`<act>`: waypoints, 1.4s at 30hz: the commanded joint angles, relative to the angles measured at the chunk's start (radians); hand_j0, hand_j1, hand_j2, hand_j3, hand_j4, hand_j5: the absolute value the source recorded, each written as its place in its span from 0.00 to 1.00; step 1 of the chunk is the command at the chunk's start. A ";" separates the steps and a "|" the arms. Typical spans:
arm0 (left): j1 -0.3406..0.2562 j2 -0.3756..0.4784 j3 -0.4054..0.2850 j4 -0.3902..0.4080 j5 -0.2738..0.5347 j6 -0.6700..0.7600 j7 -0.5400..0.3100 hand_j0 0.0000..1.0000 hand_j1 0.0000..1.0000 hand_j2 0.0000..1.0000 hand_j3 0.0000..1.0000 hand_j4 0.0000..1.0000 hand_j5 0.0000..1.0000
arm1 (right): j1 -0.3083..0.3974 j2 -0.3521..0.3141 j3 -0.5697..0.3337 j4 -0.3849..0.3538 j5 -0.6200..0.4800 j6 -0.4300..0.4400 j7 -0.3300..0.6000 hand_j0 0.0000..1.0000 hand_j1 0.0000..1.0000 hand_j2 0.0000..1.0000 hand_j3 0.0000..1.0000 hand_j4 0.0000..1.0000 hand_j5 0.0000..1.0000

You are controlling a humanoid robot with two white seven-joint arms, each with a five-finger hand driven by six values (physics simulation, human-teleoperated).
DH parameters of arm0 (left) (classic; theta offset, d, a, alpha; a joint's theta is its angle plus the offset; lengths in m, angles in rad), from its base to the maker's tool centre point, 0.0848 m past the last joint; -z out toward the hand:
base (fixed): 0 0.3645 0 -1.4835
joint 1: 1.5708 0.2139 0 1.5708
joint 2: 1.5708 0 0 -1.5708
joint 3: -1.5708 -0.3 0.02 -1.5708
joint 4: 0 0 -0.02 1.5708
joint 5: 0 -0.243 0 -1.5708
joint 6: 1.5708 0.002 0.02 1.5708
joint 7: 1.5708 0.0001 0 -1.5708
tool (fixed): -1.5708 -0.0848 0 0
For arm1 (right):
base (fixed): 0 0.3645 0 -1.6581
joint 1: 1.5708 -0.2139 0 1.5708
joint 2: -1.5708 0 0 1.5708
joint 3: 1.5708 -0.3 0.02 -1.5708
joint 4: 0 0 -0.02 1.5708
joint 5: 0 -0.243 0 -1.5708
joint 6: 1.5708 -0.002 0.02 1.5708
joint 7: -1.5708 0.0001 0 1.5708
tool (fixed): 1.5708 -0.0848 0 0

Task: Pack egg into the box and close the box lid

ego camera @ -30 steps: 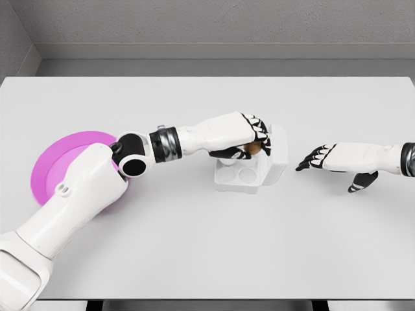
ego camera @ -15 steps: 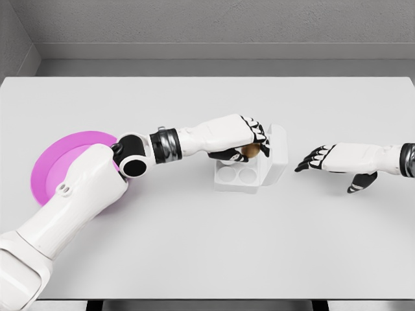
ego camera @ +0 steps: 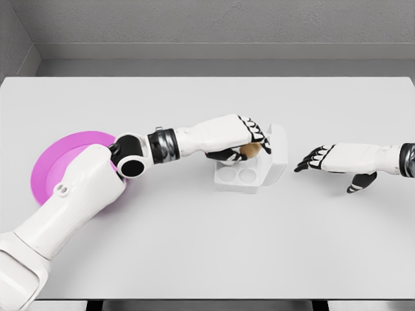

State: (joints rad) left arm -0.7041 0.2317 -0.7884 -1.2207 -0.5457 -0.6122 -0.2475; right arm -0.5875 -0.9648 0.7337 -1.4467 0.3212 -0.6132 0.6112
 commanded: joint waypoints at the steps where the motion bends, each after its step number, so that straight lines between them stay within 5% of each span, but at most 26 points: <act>1: 0.000 0.003 0.001 0.000 0.007 0.001 0.001 0.65 0.65 0.65 0.65 0.65 0.65 | 0.000 0.000 0.000 -0.003 -0.005 0.002 0.000 1.00 1.00 1.00 1.00 1.00 1.00; 7: 0.002 0.015 0.008 -0.003 0.010 0.001 0.001 0.68 0.68 0.68 0.68 0.68 0.68 | 0.000 0.000 0.001 -0.008 -0.005 0.002 0.000 1.00 1.00 1.00 1.00 1.00 1.00; 10: -0.005 0.093 0.011 -0.020 0.081 0.001 0.001 0.70 0.70 0.70 0.70 0.70 0.70 | 0.000 0.000 0.001 -0.008 -0.005 0.002 0.000 1.00 1.00 1.00 1.00 1.00 1.00; 13: -0.017 0.210 0.012 -0.082 0.219 0.001 0.001 0.74 0.74 0.74 0.74 0.74 0.74 | 0.000 0.000 0.003 -0.008 -0.005 0.002 0.000 1.00 1.00 1.00 1.00 1.00 1.00; 16: -0.020 0.423 0.018 -0.259 0.377 0.001 0.001 0.91 0.91 0.91 0.91 0.91 0.91 | 0.000 0.000 0.001 -0.006 -0.005 0.002 0.000 1.00 1.00 1.00 1.00 1.00 1.00; 17: -0.015 0.486 0.049 -0.295 0.383 0.001 0.001 1.00 1.00 1.00 1.00 1.00 1.00 | 0.000 0.000 0.001 -0.004 -0.005 0.002 0.000 1.00 1.00 1.00 1.00 1.00 1.00; 21: 0.028 0.606 0.058 -0.411 0.414 0.001 -0.001 1.00 1.00 1.00 1.00 1.00 1.00 | 0.000 0.001 -0.002 0.006 -0.005 0.002 0.000 1.00 1.00 1.00 1.00 1.00 1.00; 26: 0.026 0.701 0.057 -0.416 0.423 0.001 -0.001 1.00 1.00 1.00 1.00 1.00 1.00 | -0.028 0.044 -0.008 0.005 -0.005 0.002 0.000 1.00 1.00 1.00 1.00 1.00 1.00; 42: 0.049 0.752 0.048 -0.418 0.421 0.001 -0.010 1.00 1.00 1.00 1.00 1.00 1.00 | -0.066 0.133 -0.002 -0.075 -0.008 0.002 0.000 1.00 1.00 1.00 1.00 1.00 1.00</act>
State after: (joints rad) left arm -0.6550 0.9818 -0.7395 -1.6378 -0.1314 -0.6122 -0.2585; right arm -0.6535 -0.8518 0.7290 -1.5101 0.3191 -0.6131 0.6112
